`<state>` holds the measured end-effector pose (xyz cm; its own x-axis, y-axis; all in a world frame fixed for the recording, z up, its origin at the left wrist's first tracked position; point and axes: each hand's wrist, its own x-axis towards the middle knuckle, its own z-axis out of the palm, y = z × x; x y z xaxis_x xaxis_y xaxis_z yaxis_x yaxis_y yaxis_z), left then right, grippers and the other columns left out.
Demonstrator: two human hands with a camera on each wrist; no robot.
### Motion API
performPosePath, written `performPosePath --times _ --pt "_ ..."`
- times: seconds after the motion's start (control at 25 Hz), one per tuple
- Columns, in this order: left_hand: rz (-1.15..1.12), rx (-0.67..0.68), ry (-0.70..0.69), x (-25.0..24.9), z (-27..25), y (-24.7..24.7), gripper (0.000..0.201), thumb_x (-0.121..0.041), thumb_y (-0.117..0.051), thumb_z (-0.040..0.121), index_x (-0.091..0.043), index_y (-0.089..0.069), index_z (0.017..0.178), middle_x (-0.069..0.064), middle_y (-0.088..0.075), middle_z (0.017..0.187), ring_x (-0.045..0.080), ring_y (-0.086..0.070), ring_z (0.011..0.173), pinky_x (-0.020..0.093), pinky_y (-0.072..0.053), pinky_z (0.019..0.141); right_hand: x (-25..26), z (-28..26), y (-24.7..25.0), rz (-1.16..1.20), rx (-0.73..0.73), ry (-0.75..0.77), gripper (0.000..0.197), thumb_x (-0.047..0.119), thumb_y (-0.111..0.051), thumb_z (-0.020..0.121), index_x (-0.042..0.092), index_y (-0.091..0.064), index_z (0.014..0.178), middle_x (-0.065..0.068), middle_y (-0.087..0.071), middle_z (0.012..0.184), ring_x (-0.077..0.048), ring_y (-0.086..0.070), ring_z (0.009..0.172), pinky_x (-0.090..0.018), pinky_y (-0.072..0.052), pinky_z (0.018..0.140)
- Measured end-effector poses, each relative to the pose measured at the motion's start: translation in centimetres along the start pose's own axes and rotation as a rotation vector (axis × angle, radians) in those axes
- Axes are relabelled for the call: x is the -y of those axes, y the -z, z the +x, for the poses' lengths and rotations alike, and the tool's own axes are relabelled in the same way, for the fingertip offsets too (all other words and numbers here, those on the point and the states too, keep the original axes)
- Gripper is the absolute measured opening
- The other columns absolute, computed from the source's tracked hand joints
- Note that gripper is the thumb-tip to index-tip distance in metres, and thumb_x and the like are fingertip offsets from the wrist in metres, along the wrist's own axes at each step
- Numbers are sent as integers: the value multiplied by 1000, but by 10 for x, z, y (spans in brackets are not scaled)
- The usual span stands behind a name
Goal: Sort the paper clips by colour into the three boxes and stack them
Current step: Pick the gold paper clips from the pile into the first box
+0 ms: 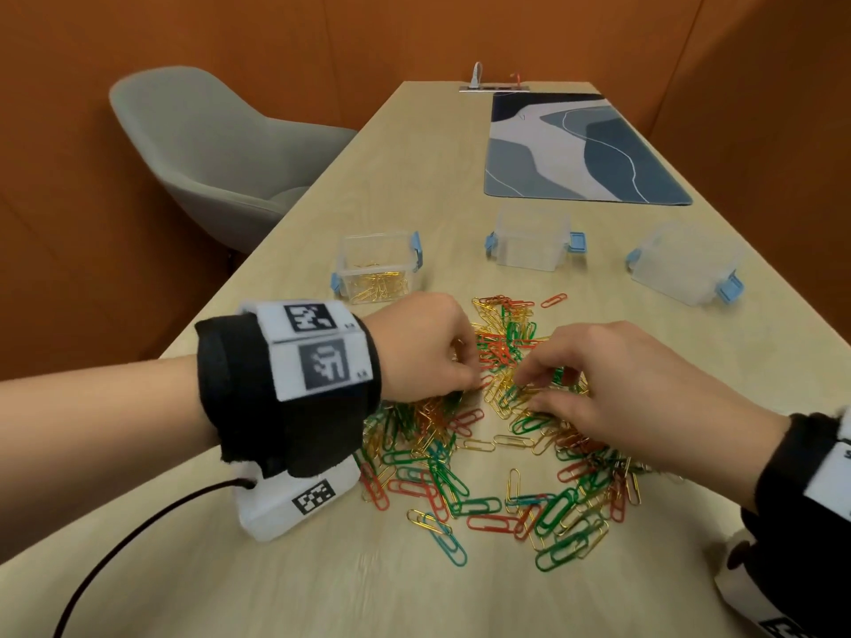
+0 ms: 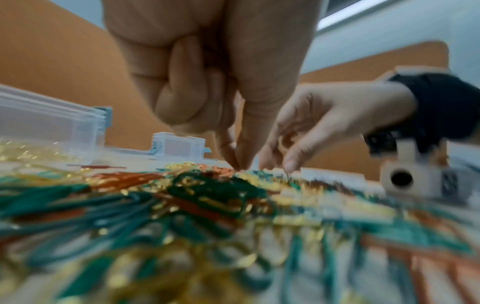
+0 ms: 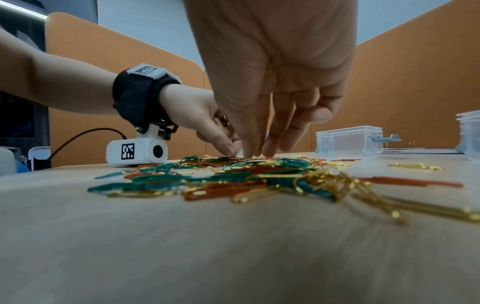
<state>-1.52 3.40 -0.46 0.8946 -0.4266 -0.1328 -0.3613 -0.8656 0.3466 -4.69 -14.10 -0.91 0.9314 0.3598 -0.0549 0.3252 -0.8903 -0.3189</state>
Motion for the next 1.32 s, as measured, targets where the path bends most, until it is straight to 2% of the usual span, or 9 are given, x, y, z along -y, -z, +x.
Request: performPosePath --times 0.2,0.32,0.44,0.6,0.84,1.04,1.16,1.24,1.32 --pt "-84 30 2 0 -3 5 25 -39 -76 72 -26 -73 93 -16 -41 36 -9 -44 46 6 -31 48 0 8 -3 -70 44 16 25 37 -65 82 35 -65 107 11 -60 101 -13 -56 95 -30 -48 84" --pt "54 30 -103 -13 2 -1 41 -42 -76 70 -32 -69 108 -18 -36 44 -9 -45 52 1 -31 48 0 8 0 -53 46 -15 5 27 -66 82 32 -67 83 11 -61 85 -10 -56 82 -24 -47 74" --pt "96 49 -119 -15 8 -4 45 -45 -74 71 -35 -66 114 -20 -37 57 -1 -40 54 6 -29 47 -1 4 0 -63 50 -51 14 21 -56 85 29 -59 73 9 -63 81 -12 -58 79 -29 -51 73" --pt "96 47 -98 -12 7 -4 24 -36 -71 77 -26 -73 99 -19 -38 58 1 -39 54 9 -28 47 -2 3 2 -73 -29 -97 14 20 -49 86 23 -62 82 3 -66 82 -17 -60 79 -33 -52 72" --pt "-29 93 -14 -1 4 2 12 -35 -67 81 -23 -67 82 -13 -45 45 -1 -45 50 14 -29 51 -3 4 4 -8 13 -73 17 32 -63 84 30 -66 101 11 -64 90 -9 -56 82 -24 -47 73" --pt "-136 -18 104 13 6 16 19 -35 -66 82 -21 -73 92 -15 -62 67 0 -51 62 16 -40 62 -3 7 2 -8 105 -62 45 46 -73 72 34 -63 115 13 -62 103 -5 -51 87 -17 -40 74" --pt "-63 -34 46 4 1 14 21 -32 -71 78 -23 -73 97 -16 -53 41 -11 -46 44 8 -31 46 -3 11 -1 21 109 -49 37 39 -75 73 33 -68 108 12 -61 91 -2 -51 77 -8 -35 61" --pt "0 -4 -53 -9 -2 9 31 -35 -76 72 -28 -71 102 -36 -46 56 -13 -47 55 5 -31 45 -3 11 -1 44 91 -61 34 38 -76 72 32 -70 105 14 -58 83 -2 -51 73 -6 -33 59" --pt "45 34 -93 -16 3 3 40 -40 -77 69 -30 -70 107 -21 -55 65 1 -48 72 6 -30 47 -2 10 -1 50 90 -65 39 40 -78 68 32 -70 105 16 -53 78 0 -49 69 -7 -33 58"
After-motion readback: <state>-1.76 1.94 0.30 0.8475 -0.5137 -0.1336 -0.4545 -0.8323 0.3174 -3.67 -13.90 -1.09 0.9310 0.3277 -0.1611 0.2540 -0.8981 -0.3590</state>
